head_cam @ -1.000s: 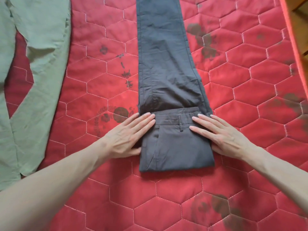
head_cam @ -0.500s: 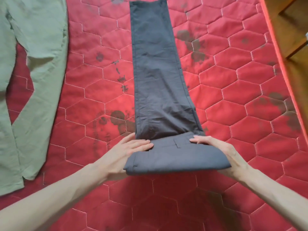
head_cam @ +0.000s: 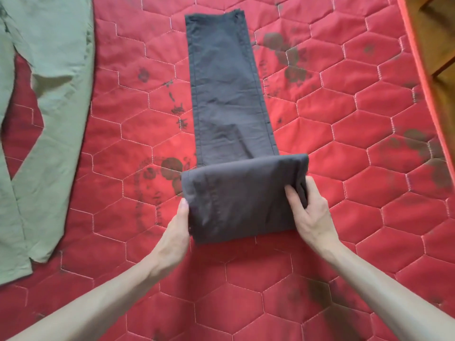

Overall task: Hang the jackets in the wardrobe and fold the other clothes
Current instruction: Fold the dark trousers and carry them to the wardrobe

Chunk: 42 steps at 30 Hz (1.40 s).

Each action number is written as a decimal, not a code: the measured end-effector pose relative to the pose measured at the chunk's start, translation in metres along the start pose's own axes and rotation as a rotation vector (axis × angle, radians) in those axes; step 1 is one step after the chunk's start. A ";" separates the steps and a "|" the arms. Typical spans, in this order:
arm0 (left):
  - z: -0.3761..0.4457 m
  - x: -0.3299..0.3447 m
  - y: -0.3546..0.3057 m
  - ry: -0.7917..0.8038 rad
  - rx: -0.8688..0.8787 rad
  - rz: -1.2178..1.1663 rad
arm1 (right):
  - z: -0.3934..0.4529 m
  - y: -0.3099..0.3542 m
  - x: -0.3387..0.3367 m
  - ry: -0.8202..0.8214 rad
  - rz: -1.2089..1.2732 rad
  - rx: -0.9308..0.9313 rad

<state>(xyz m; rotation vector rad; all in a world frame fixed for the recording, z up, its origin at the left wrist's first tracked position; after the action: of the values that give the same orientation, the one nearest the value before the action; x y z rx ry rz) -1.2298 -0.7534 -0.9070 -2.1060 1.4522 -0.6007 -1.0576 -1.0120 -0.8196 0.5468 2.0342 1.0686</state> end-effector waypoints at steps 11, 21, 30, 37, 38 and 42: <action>-0.022 0.019 -0.045 -0.198 0.269 0.491 | 0.040 -0.030 -0.003 -0.214 -0.094 0.296; -0.016 0.078 -0.095 -0.311 0.683 1.389 | 0.022 0.021 0.034 -0.180 -0.861 -0.226; 0.009 0.089 -0.077 -0.157 0.625 1.483 | 0.029 0.002 0.057 0.072 -0.904 -0.321; -0.014 0.094 -0.050 0.280 0.778 1.905 | 0.022 -0.002 0.051 0.280 -1.069 -0.436; -0.015 0.093 -0.048 0.270 0.763 1.916 | 0.021 -0.003 0.049 0.306 -1.083 -0.455; -0.024 0.111 -0.037 0.124 0.676 1.967 | 0.015 -0.002 0.046 0.364 -1.104 -0.485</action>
<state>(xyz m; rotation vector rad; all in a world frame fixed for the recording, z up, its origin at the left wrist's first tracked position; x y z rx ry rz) -1.1820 -0.8504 -0.8573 0.3078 2.0638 -0.2273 -1.0746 -0.9754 -0.8458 -0.9847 1.8020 0.8936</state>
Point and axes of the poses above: each hand's wrist, its own z-axis towards the middle knuckle, its own x-axis out of the palm, y = z × x, the point moved 10 cm from there along z, towards the middle knuckle, and after that the axes turned 15 degrees about y, right-handed, at the moved point
